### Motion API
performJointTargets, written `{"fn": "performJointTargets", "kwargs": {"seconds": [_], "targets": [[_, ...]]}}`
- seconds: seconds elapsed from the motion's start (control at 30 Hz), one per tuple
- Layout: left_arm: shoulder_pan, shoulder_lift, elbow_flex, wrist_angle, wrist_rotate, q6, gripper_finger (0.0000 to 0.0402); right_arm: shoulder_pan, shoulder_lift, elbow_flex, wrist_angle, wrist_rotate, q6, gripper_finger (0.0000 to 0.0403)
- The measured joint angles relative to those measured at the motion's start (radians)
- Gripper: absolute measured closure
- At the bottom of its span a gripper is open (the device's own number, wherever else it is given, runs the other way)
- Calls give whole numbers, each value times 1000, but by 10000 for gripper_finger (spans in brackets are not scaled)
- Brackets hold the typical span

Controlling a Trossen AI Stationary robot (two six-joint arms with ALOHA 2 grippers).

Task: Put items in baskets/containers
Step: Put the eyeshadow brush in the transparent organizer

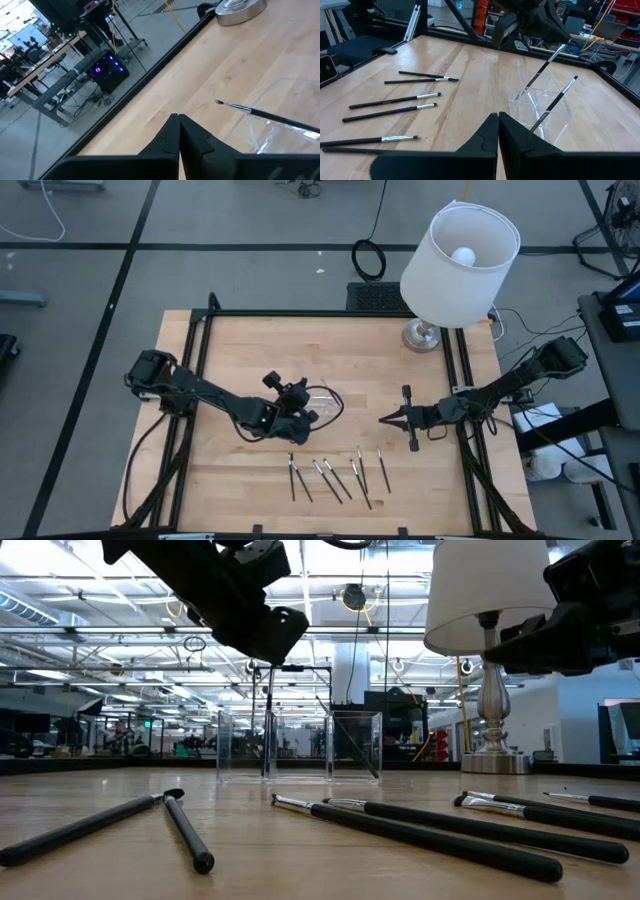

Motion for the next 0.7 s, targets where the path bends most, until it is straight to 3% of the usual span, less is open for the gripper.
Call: {"fn": "performJointTargets", "kwargs": {"seconds": [0.43, 0.7], "targets": [[0, -8, 0, -3, 129, -20, 390, 0, 0, 0, -3, 0, 0, 403], [-2, -14, 0, -4, 133, 20, 321, 0, 0, 0, -3, 0, 0, 403]]}}
